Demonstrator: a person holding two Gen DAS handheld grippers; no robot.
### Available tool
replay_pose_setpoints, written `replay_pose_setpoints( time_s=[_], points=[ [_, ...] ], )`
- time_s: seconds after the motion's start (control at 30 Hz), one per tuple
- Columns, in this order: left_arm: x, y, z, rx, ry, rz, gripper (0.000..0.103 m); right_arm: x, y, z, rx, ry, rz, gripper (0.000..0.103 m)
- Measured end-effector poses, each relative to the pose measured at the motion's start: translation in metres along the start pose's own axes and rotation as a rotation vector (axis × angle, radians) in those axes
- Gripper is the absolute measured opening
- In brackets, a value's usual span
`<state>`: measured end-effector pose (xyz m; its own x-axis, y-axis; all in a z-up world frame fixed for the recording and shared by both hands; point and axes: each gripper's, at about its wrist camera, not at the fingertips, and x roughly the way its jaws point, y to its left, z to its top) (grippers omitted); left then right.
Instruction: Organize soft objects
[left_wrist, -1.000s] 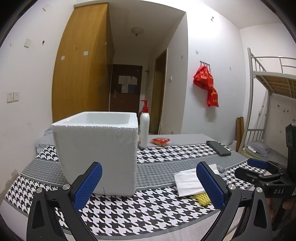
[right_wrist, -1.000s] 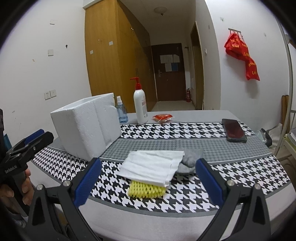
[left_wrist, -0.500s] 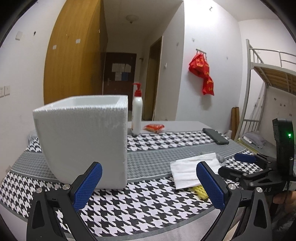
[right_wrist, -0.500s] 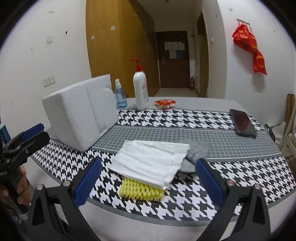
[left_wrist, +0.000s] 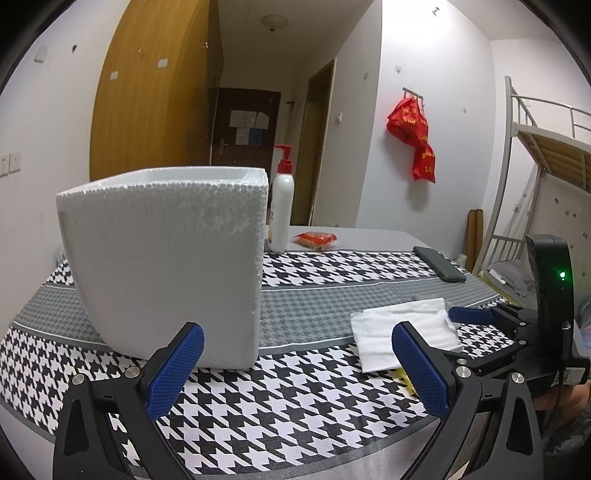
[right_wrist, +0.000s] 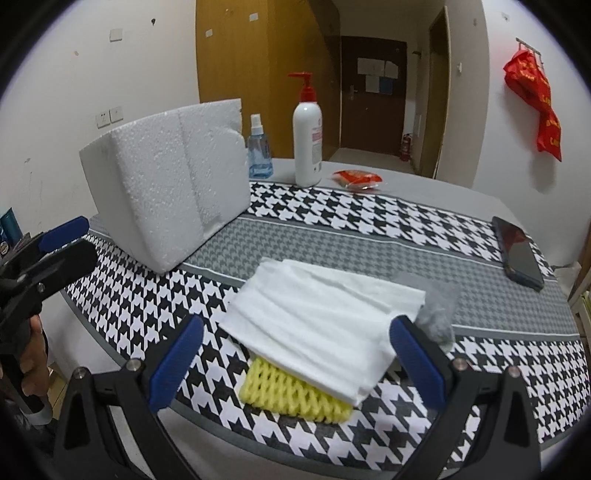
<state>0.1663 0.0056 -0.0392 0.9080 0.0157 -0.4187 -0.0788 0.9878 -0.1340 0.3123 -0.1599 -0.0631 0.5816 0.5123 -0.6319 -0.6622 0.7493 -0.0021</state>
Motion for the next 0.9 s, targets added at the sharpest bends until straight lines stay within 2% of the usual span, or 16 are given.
replay_pose_setpoints(
  time_s=[0.1, 0.23, 0.37, 0.43, 0.47, 0.5, 0.7, 0.77, 0.9],
  points=[
    [0.002, 0.002, 0.0, -0.004, 0.009, 0.006, 0.102, 0.007, 0.003, 0.001, -0.016, 0.025, 0.006, 0.085],
    [0.003, 0.003, 0.0, -0.012, 0.015, 0.001, 0.102, 0.016, 0.004, 0.0, -0.034, 0.057, 0.006, 0.076],
    [0.005, 0.004, 0.0, -0.012, 0.02, 0.002, 0.102, 0.022, 0.004, -0.001, -0.044, 0.09, 0.004, 0.056],
    [0.005, 0.005, -0.001, -0.011, 0.023, 0.003, 0.102, 0.024, 0.003, -0.001, -0.047, 0.103, -0.005, 0.053],
    [0.006, 0.005, -0.001, -0.011, 0.023, 0.003, 0.102, 0.025, 0.002, -0.002, -0.048, 0.109, -0.001, 0.047],
    [0.006, 0.005, -0.001, -0.012, 0.025, 0.002, 0.102, 0.025, 0.001, -0.002, -0.043, 0.112, 0.006, 0.04],
    [0.007, 0.004, 0.0, -0.014, 0.028, 0.002, 0.102, 0.028, 0.0, -0.003, -0.037, 0.111, 0.029, 0.02],
    [0.008, 0.004, 0.0, -0.016, 0.026, 0.004, 0.102, 0.028, -0.002, -0.002, -0.018, 0.105, 0.045, 0.014],
    [0.007, 0.004, 0.0, -0.015, 0.028, 0.012, 0.102, 0.018, -0.006, 0.004, 0.015, 0.065, 0.082, 0.013]
  ],
)
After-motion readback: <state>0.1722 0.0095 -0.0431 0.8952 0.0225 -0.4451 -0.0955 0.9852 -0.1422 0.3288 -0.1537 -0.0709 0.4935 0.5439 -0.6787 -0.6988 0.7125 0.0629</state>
